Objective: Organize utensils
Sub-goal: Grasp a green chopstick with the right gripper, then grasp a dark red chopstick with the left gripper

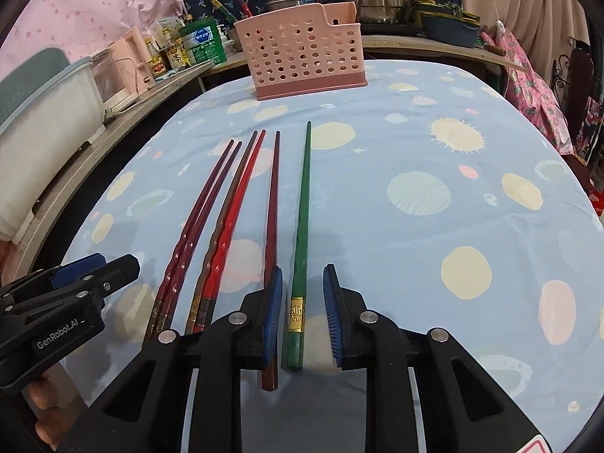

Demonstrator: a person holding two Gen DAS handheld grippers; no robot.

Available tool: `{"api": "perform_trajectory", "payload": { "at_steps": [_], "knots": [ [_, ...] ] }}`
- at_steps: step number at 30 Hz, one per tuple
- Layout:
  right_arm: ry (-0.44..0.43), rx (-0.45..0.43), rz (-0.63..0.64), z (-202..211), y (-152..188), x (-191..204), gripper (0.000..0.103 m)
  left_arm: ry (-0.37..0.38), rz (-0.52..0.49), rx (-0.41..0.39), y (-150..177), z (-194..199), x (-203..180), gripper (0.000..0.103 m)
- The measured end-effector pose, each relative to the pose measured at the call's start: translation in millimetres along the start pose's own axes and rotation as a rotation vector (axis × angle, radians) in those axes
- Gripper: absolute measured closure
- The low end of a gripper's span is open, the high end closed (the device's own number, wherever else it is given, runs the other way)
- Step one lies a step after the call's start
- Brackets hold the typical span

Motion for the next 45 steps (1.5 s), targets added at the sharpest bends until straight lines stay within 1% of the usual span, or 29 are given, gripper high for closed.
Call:
{"api": "perform_trajectory", "payload": {
  "at_steps": [3,9,14,24,32,37,38,43,45],
  "knots": [
    [0.004,-0.001,0.004,0,1,0,0.086,0.003,0.001,0.004,2,-2,0,0.056],
    [0.004,-0.002,-0.006,1,3,-5,0.096,0.015,-0.004,0.010,4,-3,-2,0.056],
    [0.014,-0.010,0.000,4,8,-8,0.096,0.031,-0.005,0.016,6,-2,-5,0.056],
    [0.001,-0.007,-0.022,12,18,-15,0.096,0.072,-0.012,0.036,12,-4,-15,0.056],
    [-0.002,-0.011,-0.029,12,20,-15,0.096,0.064,-0.015,0.054,16,-11,-17,0.056],
    [-0.004,-0.013,-0.033,13,21,-15,0.096,0.058,-0.021,0.052,17,-13,-18,0.055],
    [-0.004,-0.014,-0.034,13,21,-15,0.096,0.053,-0.022,0.055,17,-14,-18,0.056],
    [-0.005,-0.017,-0.037,13,22,-15,0.096,0.026,-0.040,0.042,18,-14,-20,0.056],
    [-0.005,-0.018,-0.036,13,22,-15,0.096,0.017,-0.040,0.039,18,-14,-19,0.060]
  ]
}}
Point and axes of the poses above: each gripper's, at about its wrist camera, not at the fingertips, and z roughly against the way its jaws point, x to its left, y to its underside, the point moved 7 cm from there along -z, roughly the way its jaws point, and after that the axes turned 8 degrees about x, right-handed, at the moved point
